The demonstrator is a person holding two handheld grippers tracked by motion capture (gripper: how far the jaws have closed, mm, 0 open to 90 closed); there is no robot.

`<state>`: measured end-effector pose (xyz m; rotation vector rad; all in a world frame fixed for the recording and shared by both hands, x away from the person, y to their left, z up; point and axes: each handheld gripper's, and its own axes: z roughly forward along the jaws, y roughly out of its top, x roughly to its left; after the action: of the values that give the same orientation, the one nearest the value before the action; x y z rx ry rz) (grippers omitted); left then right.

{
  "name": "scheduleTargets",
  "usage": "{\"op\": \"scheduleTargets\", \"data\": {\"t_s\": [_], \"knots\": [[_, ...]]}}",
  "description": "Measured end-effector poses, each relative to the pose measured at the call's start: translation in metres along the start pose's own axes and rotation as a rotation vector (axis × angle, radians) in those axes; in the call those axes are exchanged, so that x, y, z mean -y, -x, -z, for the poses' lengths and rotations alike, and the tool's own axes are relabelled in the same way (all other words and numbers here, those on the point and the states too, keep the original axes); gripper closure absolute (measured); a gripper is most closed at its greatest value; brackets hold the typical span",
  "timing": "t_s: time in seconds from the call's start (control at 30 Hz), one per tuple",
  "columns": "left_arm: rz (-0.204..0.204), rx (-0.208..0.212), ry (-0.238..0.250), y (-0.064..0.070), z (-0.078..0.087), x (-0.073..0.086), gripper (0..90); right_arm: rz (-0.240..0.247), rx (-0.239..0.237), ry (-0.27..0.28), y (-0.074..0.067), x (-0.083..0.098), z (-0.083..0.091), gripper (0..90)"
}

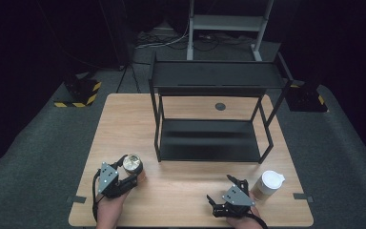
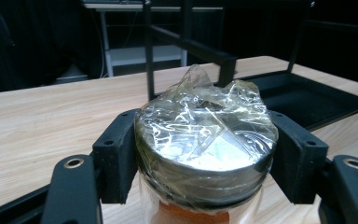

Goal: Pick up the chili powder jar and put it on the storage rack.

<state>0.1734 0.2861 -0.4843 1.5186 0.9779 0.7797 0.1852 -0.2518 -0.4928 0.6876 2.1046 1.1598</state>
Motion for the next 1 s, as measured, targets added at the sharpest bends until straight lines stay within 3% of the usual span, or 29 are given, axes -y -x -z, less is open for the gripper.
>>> {"op": "scheduleTargets", "data": {"t_s": [1.0], "knots": [[-0.03, 0.148, 0.008, 0.031, -0.017, -0.013, 33.3, -0.007, 0.0, -0.004, 0.001, -0.001, -0.001, 0.0]]}}
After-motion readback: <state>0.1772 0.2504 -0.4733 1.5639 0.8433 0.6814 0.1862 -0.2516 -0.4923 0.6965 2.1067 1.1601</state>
